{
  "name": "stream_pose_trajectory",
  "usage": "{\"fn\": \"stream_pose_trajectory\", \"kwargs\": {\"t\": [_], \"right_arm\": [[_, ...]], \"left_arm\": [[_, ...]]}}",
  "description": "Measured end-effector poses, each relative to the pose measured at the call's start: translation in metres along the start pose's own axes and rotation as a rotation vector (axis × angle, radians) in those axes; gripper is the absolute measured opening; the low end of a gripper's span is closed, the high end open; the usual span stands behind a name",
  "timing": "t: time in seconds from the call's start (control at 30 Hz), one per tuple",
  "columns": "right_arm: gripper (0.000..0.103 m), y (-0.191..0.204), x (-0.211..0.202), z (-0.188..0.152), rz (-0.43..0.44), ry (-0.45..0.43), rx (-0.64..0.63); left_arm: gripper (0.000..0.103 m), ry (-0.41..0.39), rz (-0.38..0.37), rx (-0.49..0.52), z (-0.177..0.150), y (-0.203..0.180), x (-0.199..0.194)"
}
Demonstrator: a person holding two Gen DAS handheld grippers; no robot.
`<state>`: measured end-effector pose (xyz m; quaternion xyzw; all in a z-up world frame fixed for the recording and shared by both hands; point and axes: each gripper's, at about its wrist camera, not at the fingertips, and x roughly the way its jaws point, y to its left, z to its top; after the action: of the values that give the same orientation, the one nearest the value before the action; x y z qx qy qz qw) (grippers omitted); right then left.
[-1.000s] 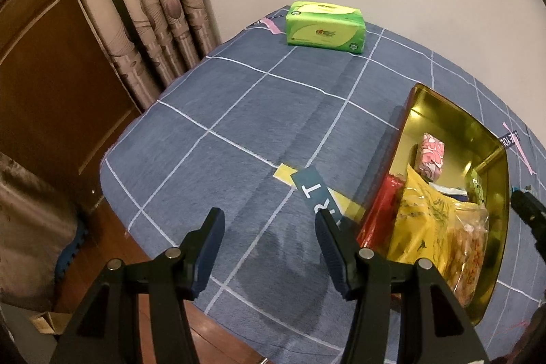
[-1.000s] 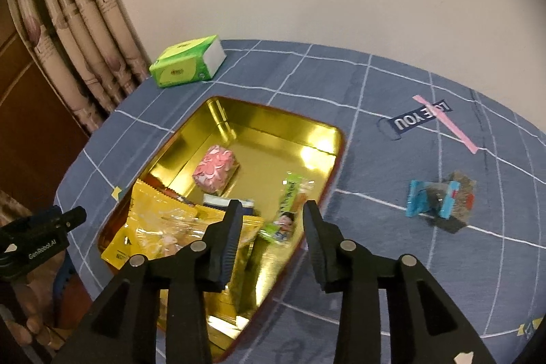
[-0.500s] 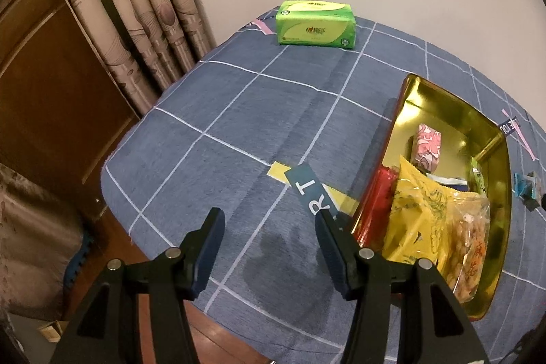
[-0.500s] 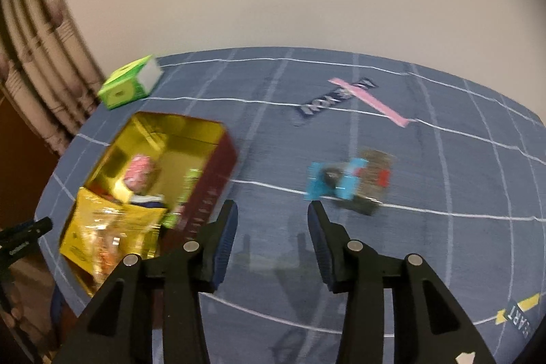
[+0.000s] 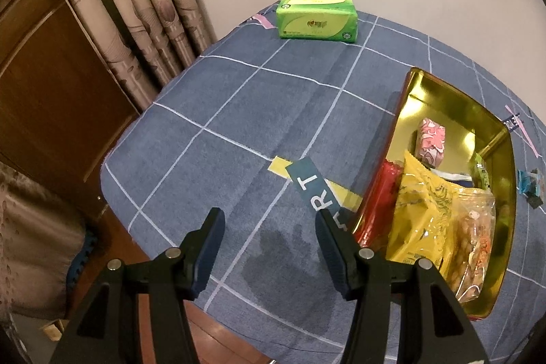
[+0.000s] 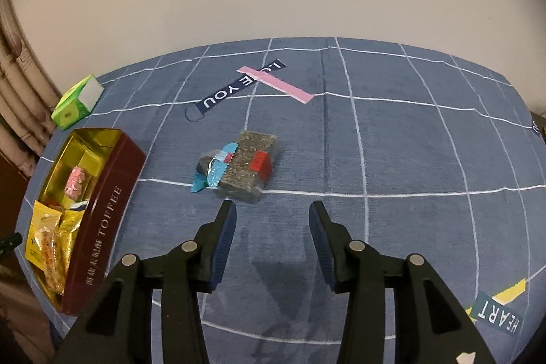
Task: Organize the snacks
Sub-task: 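Grasp the dark granola block with red label using the right tool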
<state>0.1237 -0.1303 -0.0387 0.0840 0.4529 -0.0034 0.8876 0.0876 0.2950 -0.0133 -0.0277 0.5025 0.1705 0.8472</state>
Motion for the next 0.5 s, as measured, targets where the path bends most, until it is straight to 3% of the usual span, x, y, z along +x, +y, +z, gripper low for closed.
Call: {"fn": "stream_pose_trajectory", "kwargs": {"t": [0.27, 0.5], "right_arm": [[0.052, 0.016, 0.027, 0.000, 0.003, 0.029, -0.034], [0.053, 0.027, 0.047, 0.002, -0.001, 0.041, -0.034]], "left_arm": [[0.056, 0.021, 0.000, -0.006, -0.001, 0.001, 0.006], [0.056, 0.032, 0.000, -0.005, -0.001, -0.001, 0.009]]}}
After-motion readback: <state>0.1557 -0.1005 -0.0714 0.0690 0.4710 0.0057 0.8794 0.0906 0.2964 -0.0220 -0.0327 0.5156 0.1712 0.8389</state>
